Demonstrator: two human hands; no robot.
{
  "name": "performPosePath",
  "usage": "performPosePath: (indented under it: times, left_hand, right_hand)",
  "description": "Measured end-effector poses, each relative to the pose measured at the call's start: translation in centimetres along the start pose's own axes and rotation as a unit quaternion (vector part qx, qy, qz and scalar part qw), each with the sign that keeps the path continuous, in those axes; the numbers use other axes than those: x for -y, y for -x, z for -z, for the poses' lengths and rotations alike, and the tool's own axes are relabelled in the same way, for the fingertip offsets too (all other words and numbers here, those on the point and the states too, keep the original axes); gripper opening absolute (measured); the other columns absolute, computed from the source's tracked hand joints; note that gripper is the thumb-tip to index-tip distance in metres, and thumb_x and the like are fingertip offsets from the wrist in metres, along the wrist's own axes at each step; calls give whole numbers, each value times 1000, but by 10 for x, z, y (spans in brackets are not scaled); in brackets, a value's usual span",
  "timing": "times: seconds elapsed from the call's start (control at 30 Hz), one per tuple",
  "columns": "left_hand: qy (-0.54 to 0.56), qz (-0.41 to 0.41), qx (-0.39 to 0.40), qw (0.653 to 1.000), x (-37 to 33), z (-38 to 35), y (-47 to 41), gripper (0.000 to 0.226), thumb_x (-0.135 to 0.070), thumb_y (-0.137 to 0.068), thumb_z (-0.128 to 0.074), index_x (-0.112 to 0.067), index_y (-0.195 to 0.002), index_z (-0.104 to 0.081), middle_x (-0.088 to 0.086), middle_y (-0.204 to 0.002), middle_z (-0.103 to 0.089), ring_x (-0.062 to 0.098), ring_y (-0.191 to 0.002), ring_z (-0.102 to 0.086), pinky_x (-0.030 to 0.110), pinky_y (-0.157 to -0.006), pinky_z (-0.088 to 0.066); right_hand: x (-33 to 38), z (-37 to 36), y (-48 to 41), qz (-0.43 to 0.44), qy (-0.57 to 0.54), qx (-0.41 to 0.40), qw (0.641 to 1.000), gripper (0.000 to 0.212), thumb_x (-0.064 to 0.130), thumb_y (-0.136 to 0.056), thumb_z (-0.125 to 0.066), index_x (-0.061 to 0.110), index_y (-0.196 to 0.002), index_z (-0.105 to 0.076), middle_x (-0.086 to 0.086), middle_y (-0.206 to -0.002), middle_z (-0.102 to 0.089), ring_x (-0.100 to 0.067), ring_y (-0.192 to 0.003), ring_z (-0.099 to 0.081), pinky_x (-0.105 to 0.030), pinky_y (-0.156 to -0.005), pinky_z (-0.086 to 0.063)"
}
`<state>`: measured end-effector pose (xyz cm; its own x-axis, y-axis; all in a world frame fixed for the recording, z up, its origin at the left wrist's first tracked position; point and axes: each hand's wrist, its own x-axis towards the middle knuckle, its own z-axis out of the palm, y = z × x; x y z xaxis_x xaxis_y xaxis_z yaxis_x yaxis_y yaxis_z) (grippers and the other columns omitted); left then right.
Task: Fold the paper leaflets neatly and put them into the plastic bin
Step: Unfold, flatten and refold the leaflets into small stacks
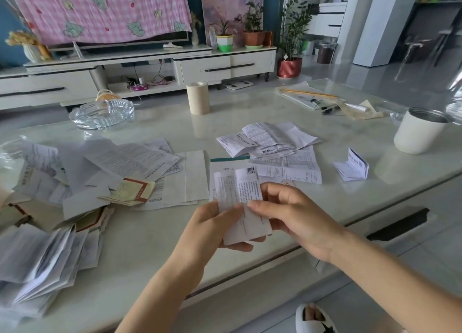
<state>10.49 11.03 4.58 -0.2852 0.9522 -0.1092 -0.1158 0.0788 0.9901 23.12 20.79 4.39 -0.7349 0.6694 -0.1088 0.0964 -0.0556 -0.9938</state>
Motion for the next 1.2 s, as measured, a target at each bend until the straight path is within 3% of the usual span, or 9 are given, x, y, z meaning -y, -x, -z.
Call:
performPosePath:
  times: [0.13, 0.27, 0.4, 0.63, 0.73, 0.8, 0.9, 1.07, 1.2]
  left_hand:
    - [37, 15, 1, 999, -4, 1, -1, 32, -22, -98, -36, -6, -96, -65, 18, -82, -72, 29, -70, -70, 29, -56, -57]
    - [39, 22, -15, 999, -2, -1, -2, 34, -23, -99, -35, -7, -95, -65, 17, -80, -72, 28, -68, -70, 29, -55, -57]
    - [-40, -17, -78, 996, 4, 0, -5, 33, -26, -97, -43, -14, -81, -69, 2, -67, -71, 13, -59, -65, 25, -53, -56]
    - [-49, -59, -133, 988, 7, 0, -7, 22, -16, -93, -53, -8, -77, -67, -2, -66, -63, 6, -56, -54, 21, -48, -52]
    - [-38, -57, -134, 989, 8, 0, -6, 17, -13, -93, -53, -10, -84, -66, -1, -70, -66, 6, -57, -57, 21, -48, -51]
    - [-28, -70, -146, 986, 9, -1, -7, 13, -9, -92, -55, -18, -101, -59, -5, -65, -68, 4, -57, -60, 20, -47, -51]
    - [-20, -117, -159, 980, 11, 0, -7, 45, -2, -89, -56, -33, -118, -40, -6, -63, -68, 4, -57, -60, 21, -48, -50]
    - [-109, -181, -158, 965, 12, 1, -7, 37, 1, -88, -57, -34, -99, -59, 15, -76, -65, 8, -61, -55, 17, -52, -47]
    - [-178, -163, -155, 958, 15, 2, -9, 31, -4, -84, -64, -35, -87, -65, -10, -72, -66, -1, -62, -56, 9, -59, -43]
  right_hand:
    - [-2, -3, -2, -16, -51, -8, 999, 16, 10, -87, -59, 6, -101, -67, -13, -92, -63, -19, -75, -56, -29, -62, -42]
    - [-6, -5, -3, -12, -46, -29, 998, 12, 14, -89, -58, 11, -93, -69, -6, -86, -67, -17, -75, -59, -31, -67, -44]
    - [-7, -6, -3, 10, -5, -56, 998, 13, 20, -89, -60, 12, -80, -65, 1, -72, -63, -9, -67, -56, -21, -56, -43]
    - [-5, -4, -3, 19, -19, -47, 999, 9, 12, -92, -56, 10, -95, -63, 0, -70, -64, -6, -55, -53, -18, -46, -41]
    - [-7, -5, -4, 27, -20, -71, 997, 23, 9, -92, -55, 17, -113, -54, 3, -69, -66, -8, -55, -56, -21, -48, -43]
    - [-8, -4, -4, 72, 21, -97, 992, 32, 6, -91, -56, 24, -116, -47, 4, -68, -64, -9, -54, -55, -23, -49, -44]
    - [-7, -2, -3, 148, 108, -82, 980, 26, 3, -91, -54, 23, -107, -53, 0, -78, -55, -7, -54, -50, -22, -51, -45]
    - [-9, -2, -4, 149, 126, -56, 979, 37, 6, -85, -64, 35, -109, -58, 16, -79, -54, 0, -64, -49, -14, -63, -44]
    - [-7, 2, -6, 143, 189, -100, 966, 12, 11, -81, -70, 18, -91, -70, 9, -80, -57, 3, -66, -52, -8, -65, -39]
